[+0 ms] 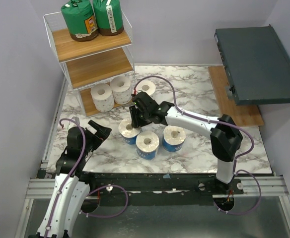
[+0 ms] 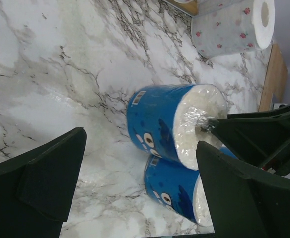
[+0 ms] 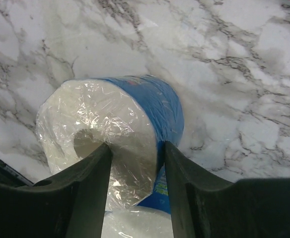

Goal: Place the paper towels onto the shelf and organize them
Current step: Adjust the paper towel at the center of the board.

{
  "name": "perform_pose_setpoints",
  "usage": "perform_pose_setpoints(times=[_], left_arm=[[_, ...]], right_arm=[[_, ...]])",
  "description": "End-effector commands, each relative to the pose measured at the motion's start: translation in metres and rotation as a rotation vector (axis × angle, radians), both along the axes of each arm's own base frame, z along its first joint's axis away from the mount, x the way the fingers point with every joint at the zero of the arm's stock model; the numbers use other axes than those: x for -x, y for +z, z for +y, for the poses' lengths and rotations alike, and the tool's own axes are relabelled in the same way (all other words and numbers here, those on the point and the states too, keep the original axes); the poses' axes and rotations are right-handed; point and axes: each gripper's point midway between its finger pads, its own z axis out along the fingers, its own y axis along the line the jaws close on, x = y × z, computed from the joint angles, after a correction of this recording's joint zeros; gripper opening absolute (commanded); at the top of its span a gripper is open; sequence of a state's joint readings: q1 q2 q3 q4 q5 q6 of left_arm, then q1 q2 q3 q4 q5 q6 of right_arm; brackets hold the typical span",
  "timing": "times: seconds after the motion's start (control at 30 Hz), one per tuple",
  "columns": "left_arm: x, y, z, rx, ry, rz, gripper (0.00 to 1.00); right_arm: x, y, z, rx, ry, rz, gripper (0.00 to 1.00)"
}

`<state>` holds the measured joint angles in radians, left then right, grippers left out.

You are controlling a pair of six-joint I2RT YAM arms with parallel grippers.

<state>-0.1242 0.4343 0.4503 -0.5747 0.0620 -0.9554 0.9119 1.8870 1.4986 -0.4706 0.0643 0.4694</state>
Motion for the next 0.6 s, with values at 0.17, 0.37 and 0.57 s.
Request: perform_pose_setpoints(times=[0.17, 0.37, 0.57], left_arm=[[-0.004, 0.013, -0.020, 0.036, -0.124, -0.054, 0.98], [-0.001, 0.009, -0.016, -0.020, -0.146, -0.012, 0.98], [-0.002, 0.019, -0.018, -0.065, -0.161, -0.013, 0.98]], right_arm=[[0.021, 0.003, 0.021, 0.024, 0.061, 0.014, 0.47], [0.011, 0.027, 0.009, 0.027, -0.011, -0.055, 0.77], [0.001, 0.064, -0.005, 0.016, -0.084, -0.136, 0.90]])
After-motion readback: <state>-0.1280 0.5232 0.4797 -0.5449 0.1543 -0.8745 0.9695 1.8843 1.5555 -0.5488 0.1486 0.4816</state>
